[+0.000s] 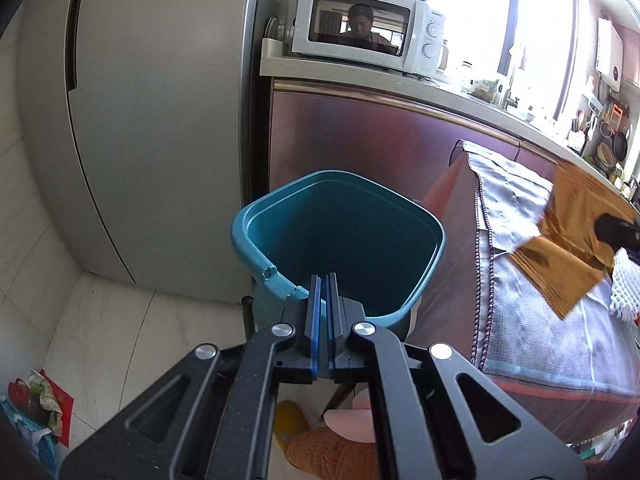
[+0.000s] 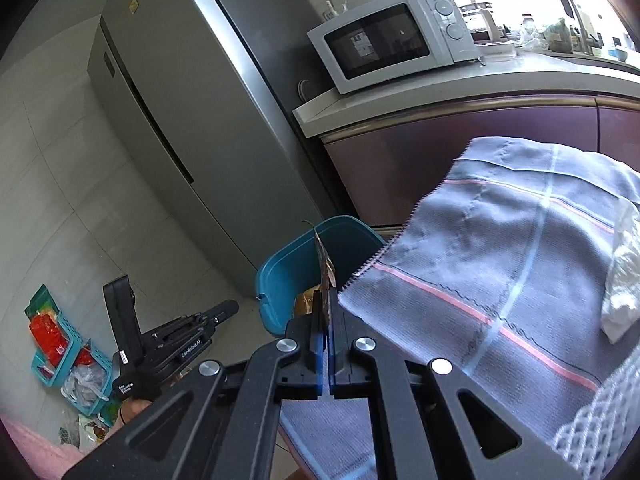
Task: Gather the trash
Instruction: 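Carry the gold wrapper to the teal bin and open the right gripper, then move both grippers back over the trash pile on the cloth, then grasp the white foam net with the left gripper while the right grasps green snack packets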
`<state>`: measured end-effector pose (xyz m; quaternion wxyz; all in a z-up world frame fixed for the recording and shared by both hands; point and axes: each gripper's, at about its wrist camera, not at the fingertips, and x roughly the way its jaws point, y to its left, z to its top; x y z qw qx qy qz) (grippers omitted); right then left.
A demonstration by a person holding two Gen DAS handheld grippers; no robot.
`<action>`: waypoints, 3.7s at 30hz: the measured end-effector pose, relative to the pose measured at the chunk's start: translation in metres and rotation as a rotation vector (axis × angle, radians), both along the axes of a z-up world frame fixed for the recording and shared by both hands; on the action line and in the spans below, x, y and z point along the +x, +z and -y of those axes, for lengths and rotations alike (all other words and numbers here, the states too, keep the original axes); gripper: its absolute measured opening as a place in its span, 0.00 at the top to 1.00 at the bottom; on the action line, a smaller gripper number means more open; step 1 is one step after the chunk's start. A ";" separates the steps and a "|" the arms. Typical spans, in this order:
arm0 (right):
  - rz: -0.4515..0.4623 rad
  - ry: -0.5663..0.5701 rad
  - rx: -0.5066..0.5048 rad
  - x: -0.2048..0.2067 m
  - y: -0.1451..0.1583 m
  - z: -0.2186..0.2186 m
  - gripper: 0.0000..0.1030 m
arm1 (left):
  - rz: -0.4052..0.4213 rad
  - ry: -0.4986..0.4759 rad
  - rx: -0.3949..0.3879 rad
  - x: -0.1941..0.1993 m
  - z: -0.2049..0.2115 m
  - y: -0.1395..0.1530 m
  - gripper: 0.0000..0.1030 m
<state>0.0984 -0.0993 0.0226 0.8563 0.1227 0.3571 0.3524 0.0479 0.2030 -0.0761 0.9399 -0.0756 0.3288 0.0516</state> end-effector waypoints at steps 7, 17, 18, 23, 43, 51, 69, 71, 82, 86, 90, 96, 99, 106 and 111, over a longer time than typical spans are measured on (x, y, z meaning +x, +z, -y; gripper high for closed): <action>-0.014 0.047 -0.017 0.037 -0.001 -0.050 0.99 | 0.041 -0.037 0.009 0.004 0.006 0.012 0.93; -0.119 0.043 -0.064 0.072 -0.037 -0.081 0.96 | 0.065 -0.087 0.009 0.012 0.025 0.026 0.84; -0.128 0.042 -0.067 0.074 -0.041 -0.083 0.93 | 0.065 -0.092 0.008 0.013 0.027 0.027 0.84; -0.145 0.034 -0.063 0.076 -0.044 -0.080 0.84 | 0.068 -0.104 0.005 0.014 0.038 0.030 0.76; 0.059 -0.090 -0.055 -0.016 0.012 0.038 0.64 | 0.115 -0.337 -0.017 0.000 0.121 0.048 0.53; 0.120 -0.280 -0.092 -0.061 0.027 0.122 0.61 | 0.114 -0.537 -0.038 -0.004 0.198 0.052 0.46; 0.092 -0.499 -0.117 -0.100 0.009 0.212 0.60 | 0.022 -0.738 -0.047 0.007 0.291 0.037 0.36; 0.088 -0.504 -0.113 -0.102 0.007 0.215 0.60 | 0.006 -0.745 -0.055 0.010 0.295 0.034 0.35; 0.065 -0.531 -0.103 -0.111 -0.004 0.228 0.60 | -0.063 -0.804 -0.080 0.024 0.320 0.022 0.32; 0.048 -0.533 -0.089 -0.112 -0.009 0.233 0.60 | -0.095 -0.821 -0.077 0.030 0.330 0.017 0.31; 0.037 -0.541 -0.085 -0.114 -0.015 0.238 0.60 | -0.120 -0.834 -0.082 0.036 0.338 0.014 0.31; 0.014 -0.551 -0.085 -0.117 -0.023 0.244 0.58 | -0.160 -0.845 -0.112 0.046 0.344 0.007 0.38; -0.001 -0.544 -0.090 -0.120 -0.028 0.246 0.55 | -0.172 -0.853 -0.113 0.047 0.347 0.003 0.44; -0.045 -0.516 -0.084 -0.123 -0.042 0.245 0.53 | -0.170 -0.859 -0.083 0.043 0.351 0.002 0.64; -0.068 -0.491 -0.073 -0.126 -0.050 0.242 0.53 | -0.157 -0.857 -0.066 0.035 0.351 0.003 0.75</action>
